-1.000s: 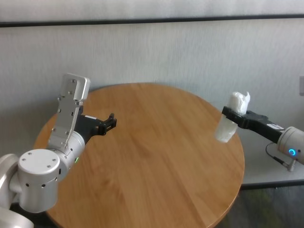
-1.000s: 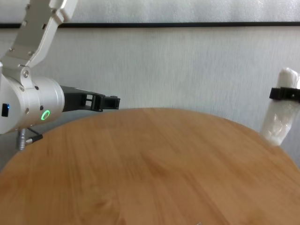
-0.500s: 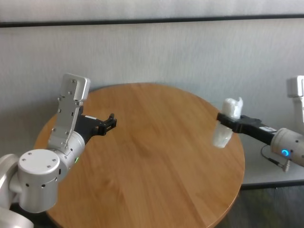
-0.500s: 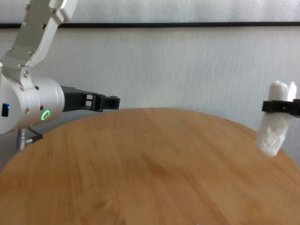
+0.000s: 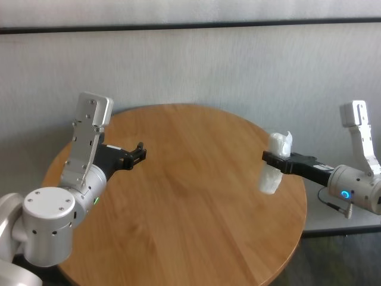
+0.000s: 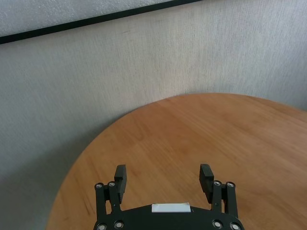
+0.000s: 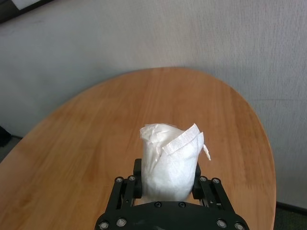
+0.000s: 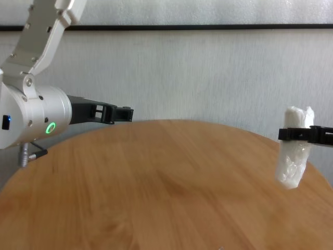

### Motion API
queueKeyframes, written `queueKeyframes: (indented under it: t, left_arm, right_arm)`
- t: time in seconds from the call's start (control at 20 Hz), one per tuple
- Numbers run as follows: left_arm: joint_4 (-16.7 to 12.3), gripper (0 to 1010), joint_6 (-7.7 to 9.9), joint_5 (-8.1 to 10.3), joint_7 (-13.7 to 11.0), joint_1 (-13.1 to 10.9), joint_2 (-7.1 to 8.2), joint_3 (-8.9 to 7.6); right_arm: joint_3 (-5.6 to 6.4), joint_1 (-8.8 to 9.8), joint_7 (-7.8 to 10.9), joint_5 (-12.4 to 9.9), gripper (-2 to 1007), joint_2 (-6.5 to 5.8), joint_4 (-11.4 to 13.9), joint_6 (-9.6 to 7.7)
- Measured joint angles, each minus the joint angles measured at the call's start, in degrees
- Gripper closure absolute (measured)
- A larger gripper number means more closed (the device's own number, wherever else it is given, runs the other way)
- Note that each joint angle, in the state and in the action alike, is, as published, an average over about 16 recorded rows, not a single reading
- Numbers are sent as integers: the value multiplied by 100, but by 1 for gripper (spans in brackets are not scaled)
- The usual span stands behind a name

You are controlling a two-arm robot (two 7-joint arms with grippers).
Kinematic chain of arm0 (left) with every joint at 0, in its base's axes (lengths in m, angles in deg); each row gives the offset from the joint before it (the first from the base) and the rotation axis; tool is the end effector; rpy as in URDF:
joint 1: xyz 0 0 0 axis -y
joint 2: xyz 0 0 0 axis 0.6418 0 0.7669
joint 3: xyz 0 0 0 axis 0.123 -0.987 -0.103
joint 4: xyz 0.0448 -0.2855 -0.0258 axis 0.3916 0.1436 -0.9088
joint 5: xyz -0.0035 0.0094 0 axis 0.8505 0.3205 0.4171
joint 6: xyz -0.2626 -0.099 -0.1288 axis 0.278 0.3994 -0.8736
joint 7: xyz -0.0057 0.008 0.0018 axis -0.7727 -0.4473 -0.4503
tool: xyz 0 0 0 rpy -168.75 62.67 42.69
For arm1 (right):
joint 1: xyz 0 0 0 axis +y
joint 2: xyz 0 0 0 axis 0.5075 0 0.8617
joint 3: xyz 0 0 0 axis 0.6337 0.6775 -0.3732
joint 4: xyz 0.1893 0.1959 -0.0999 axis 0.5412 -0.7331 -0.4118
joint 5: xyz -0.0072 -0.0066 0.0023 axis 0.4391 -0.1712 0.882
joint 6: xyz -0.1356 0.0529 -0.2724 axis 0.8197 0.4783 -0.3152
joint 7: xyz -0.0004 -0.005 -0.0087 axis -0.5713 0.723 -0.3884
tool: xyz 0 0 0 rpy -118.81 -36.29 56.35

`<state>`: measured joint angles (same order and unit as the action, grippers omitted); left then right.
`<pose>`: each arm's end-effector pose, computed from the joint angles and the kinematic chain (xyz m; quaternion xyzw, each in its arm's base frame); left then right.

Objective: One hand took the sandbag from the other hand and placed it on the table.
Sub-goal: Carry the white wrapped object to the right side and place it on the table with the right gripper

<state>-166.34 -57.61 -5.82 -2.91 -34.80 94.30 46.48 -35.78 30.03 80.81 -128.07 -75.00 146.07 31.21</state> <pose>0.3804 -0.0402 -0.2237 0.1274 0.0087 0.6066 0.7847 0.4394 -0.1004 -0.2657 -0.0603 0.2039 -0.4754 0.8537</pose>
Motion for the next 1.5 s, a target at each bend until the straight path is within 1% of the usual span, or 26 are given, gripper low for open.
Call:
queueKeyframes:
  t: [0.15, 0.35, 0.65, 1.0, 1.25, 1.5]
  left_arm:
    - [0, 10, 0, 0, 0, 0, 0, 0]
    - [0, 10, 0, 0, 0, 0, 0, 0]
    - [0, 10, 0, 0, 0, 0, 0, 0]
    - [0, 10, 0, 0, 0, 0, 0, 0]
    - [0, 10, 0, 0, 0, 0, 0, 0]
    - [0, 10, 0, 0, 0, 0, 0, 0]
  right_arm:
    - [-37, -56, 22, 84, 464, 54, -98, -42]
    - [-64, -100, 48, 166, 464, 94, -169, -73]
    - [-94, -139, 76, 243, 464, 115, -220, -96]
    - [-95, -138, 76, 241, 450, 114, -215, -95]
    - [-89, -131, 72, 227, 388, 111, -204, -88]
    - [-84, -126, 68, 217, 274, 109, -195, -83]
